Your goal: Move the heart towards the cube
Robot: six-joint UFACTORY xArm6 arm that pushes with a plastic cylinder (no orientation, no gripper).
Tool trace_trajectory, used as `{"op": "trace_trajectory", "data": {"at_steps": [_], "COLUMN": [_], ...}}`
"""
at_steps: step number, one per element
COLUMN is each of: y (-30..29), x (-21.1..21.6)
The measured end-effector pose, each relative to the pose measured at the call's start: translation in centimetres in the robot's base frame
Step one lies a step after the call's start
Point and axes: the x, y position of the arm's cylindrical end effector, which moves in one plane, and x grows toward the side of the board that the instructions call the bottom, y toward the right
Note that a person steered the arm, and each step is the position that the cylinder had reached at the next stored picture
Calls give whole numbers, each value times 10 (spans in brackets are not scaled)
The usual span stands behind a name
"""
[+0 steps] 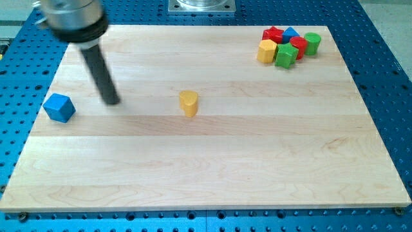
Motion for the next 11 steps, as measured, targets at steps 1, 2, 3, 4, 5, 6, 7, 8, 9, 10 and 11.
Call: {"op": "trace_trajectory", "data": {"at_steps": [1, 2, 3, 4, 5, 6, 7, 8, 9, 10, 11], "y": [105, 148, 164, 111, 24, 31, 42, -11, -29, -29, -29], "x": [-4, 30, 39, 65, 54, 74, 97, 147, 112, 124, 132]}}
